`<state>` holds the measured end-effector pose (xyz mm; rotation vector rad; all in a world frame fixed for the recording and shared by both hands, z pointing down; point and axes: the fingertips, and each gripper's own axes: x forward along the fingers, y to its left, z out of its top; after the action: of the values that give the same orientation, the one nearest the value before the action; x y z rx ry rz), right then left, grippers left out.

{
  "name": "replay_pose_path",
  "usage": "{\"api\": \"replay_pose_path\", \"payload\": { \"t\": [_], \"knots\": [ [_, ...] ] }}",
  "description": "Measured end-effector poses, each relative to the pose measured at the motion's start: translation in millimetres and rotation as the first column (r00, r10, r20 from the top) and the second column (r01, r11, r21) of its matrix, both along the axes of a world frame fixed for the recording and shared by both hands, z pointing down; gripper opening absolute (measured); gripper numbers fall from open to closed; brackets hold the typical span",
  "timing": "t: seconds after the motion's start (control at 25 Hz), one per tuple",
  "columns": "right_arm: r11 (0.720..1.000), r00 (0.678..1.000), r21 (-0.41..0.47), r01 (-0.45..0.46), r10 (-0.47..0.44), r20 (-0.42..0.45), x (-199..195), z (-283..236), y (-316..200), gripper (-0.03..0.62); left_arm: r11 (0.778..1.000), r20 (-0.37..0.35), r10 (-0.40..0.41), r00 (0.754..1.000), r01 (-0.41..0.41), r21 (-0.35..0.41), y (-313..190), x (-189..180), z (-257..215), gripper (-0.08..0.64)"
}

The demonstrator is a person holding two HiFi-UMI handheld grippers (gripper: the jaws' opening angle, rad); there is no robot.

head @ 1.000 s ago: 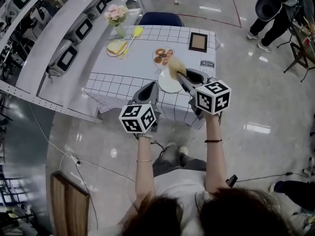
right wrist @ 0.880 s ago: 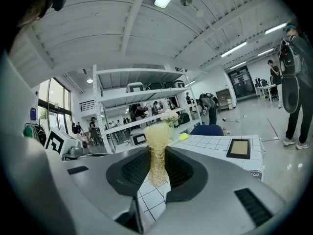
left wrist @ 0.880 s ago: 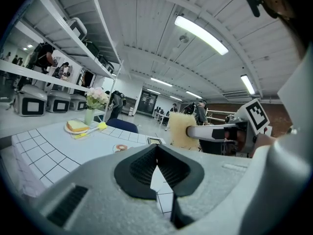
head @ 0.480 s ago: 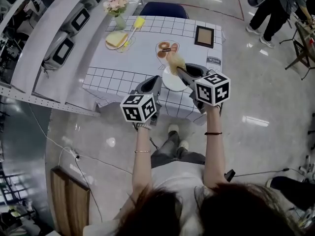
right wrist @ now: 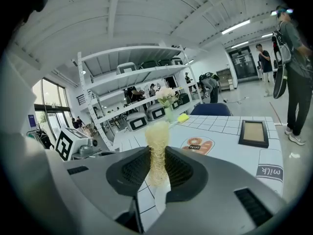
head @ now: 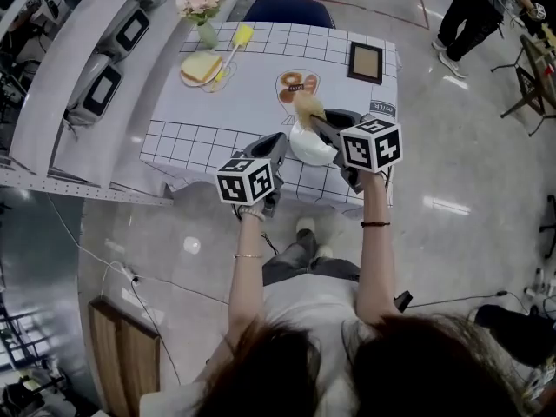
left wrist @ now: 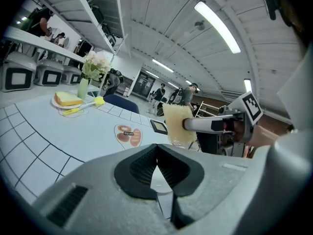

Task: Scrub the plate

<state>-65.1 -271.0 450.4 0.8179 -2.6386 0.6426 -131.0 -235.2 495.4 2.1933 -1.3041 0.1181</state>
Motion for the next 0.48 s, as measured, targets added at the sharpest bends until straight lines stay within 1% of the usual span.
{"api": "replay_pose_path", "payload": {
  "t": [0.2,0.48],
  "knots": [
    [0.997,0.999,-0.079,0.000,-0.003,-0.033,-3,23,-12,0.080,0.998,-0.023,0.034,0.999,-0.035,-0.050,-10,-2,18,0.011],
    [0.992,0.998,-0.124,-0.018,0.009,-0.068,-4,38,-21,0.080,0.995,-0.058,0.053,0.997,-0.058,-0.082,-19,-6,30,0.011]
  ]
}}
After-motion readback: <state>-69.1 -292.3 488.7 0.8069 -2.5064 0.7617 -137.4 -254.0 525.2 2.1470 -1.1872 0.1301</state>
